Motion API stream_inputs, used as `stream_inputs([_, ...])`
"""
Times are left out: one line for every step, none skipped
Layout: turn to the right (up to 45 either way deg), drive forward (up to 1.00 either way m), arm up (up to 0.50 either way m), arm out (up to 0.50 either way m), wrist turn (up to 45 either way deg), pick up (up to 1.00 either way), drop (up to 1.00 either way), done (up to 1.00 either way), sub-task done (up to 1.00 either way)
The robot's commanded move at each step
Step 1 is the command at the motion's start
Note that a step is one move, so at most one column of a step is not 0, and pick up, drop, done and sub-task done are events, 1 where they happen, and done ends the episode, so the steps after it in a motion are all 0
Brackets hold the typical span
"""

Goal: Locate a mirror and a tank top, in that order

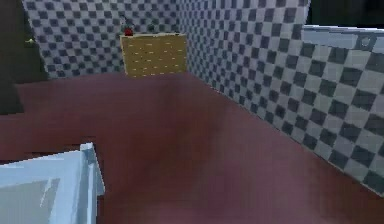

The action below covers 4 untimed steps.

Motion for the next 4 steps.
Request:
stream_inputs([-21.0,0.0,0.0,0.0,0.0,0.0,0.0,0.0,0.0])
stream_inputs([0.0,1.0,0.0,0.0,0.0,0.0,0.0,0.0,0.0])
stream_inputs([-3.0,0.0,0.0,0.0,0.0,0.0,0.0,0.0,0.0])
stream_inputs([0.0,0.65,0.0,0.0,0.0,0.0,0.0,0.0,0.0])
